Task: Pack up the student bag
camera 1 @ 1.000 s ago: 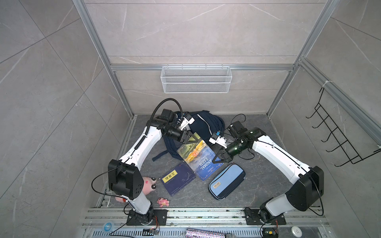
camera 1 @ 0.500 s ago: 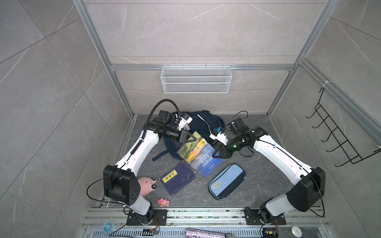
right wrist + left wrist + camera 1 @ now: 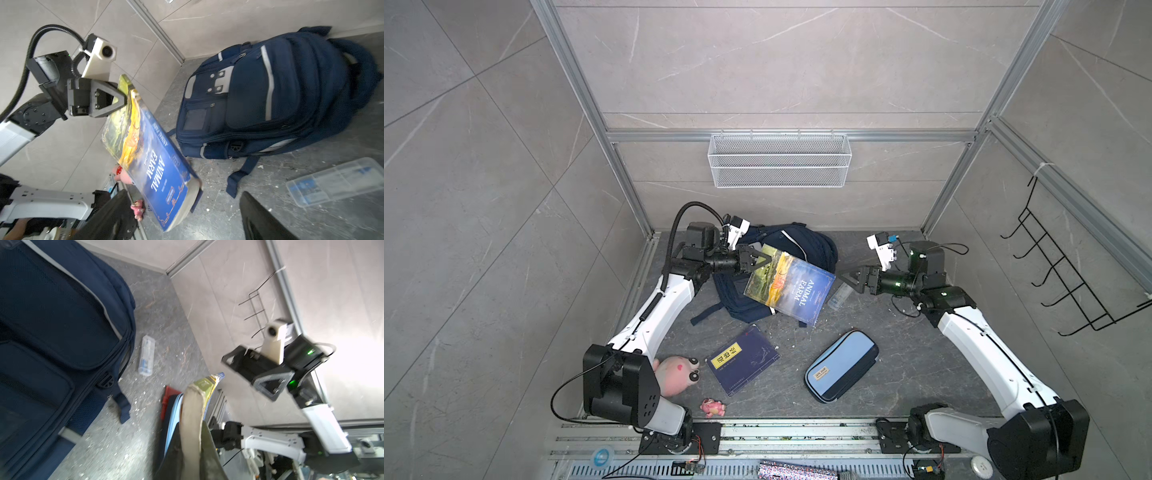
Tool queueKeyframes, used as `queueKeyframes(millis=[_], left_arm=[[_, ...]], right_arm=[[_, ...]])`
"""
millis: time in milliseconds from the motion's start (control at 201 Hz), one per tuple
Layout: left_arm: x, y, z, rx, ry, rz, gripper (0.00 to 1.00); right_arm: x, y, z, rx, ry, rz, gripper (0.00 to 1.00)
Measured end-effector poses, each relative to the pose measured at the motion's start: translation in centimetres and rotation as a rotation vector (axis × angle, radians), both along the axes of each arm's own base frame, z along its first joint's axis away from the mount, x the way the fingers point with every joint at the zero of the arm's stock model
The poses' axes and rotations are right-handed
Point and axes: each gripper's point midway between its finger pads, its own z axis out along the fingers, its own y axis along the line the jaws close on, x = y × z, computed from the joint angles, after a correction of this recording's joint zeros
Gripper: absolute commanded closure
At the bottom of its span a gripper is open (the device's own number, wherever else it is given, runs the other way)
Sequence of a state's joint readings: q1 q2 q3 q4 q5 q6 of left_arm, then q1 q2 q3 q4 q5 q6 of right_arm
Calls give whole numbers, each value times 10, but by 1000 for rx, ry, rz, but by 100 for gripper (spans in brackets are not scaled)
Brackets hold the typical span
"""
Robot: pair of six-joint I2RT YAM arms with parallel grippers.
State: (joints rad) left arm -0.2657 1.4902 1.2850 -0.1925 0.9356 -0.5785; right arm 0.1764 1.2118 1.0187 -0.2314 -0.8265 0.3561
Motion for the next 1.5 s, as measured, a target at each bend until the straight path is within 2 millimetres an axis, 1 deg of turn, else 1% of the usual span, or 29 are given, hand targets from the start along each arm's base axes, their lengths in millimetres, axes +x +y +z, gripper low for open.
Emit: queueKeyframes(millis=[45, 70, 85, 279, 383, 443, 523, 563, 568, 637, 707, 747, 777, 802, 906, 926, 971, 986, 996, 1011, 1021, 1056, 1120, 1165, 1215, 1250, 1325, 1414, 1504], left_arm=[[2, -1, 2, -16, 10, 9, 100], [3, -1, 3, -22, 13, 13, 100], [3, -1, 3, -27, 17, 16, 100], [12, -3, 5, -90, 47, 44, 100], [20, -5, 8, -122, 55, 58, 100], [24, -6, 11, -139, 50, 64, 100], [30, -7, 14, -157, 44, 75, 100], [31, -7, 15, -162, 41, 78, 100], [32, -7, 15, -163, 40, 79, 100], [33, -7, 16, -170, 41, 83, 100], [34, -7, 18, -177, 38, 84, 100], [34, -7, 18, -178, 37, 84, 100], [35, -8, 18, -179, 36, 85, 100], [36, -8, 18, -179, 35, 87, 100], [42, -6, 11, -169, 44, 110, 100], [43, -6, 9, -166, 46, 112, 94], [45, -6, 5, -155, 53, 116, 76], [46, -6, 3, -150, 56, 117, 65], [46, -6, 2, -146, 59, 118, 53], [47, -5, 0, -140, 60, 121, 39], [48, -5, -1, -132, 62, 125, 33], [51, -5, -5, -111, 76, 139, 24], [57, -4, -13, -55, 94, 166, 13], [61, -3, -18, -2, 107, 191, 9], [66, -2, -22, 65, 108, 221, 9], [69, -2, -23, 112, 99, 235, 9], [74, -10, -26, 216, 67, 255, 12], [74, -30, -37, 326, 47, 252, 12], [75, -57, -64, 458, 35, 237, 12]], right_arm=[[-2, 3, -5, 29, 22, 15, 7], [-3, 4, -7, 43, 29, 22, 1], [-3, 5, -8, 50, 26, 28, 0], [14, 22, -26, 149, 71, 60, 2], [18, 36, -30, 185, 80, 97, 4], [17, 44, -29, 199, 77, 126, 7], [16, 54, -29, 218, 73, 158, 19], [16, 57, -28, 225, 71, 165, 28], [17, 57, -29, 227, 75, 164, 31], [20, 59, -28, 241, 75, 164, 47], [23, 60, -25, 251, 65, 161, 57], [25, 60, -23, 255, 53, 161, 66], [26, 60, -22, 260, 53, 160, 76], [26, 61, -21, 265, 58, 159, 82], [28, 62, -16, 272, 44, 168, 100], [28, 62, -16, 277, 56, 167, 100], [28, 62, -17, 273, 54, 166, 100], [28, 62, -18, 273, 59, 165, 100], [29, 62, -19, 271, 63, 163, 100], [29, 61, -19, 270, 65, 160, 100], [29, 61, -20, 269, 67, 158, 100], [31, 58, -21, 267, 68, 150, 100], [37, 50, -22, 257, 68, 119, 100], [44, 39, -25, 242, 73, 73, 100], [54, 24, -30, 217, 83, 5, 100], [62, 9, -34, 190, 88, -55, 100], [73, -21, -38, 134, 88, -171, 100], [82, -53, -36, 75, 77, -292, 100], [86, -81, -32, 16, 61, -395, 100]])
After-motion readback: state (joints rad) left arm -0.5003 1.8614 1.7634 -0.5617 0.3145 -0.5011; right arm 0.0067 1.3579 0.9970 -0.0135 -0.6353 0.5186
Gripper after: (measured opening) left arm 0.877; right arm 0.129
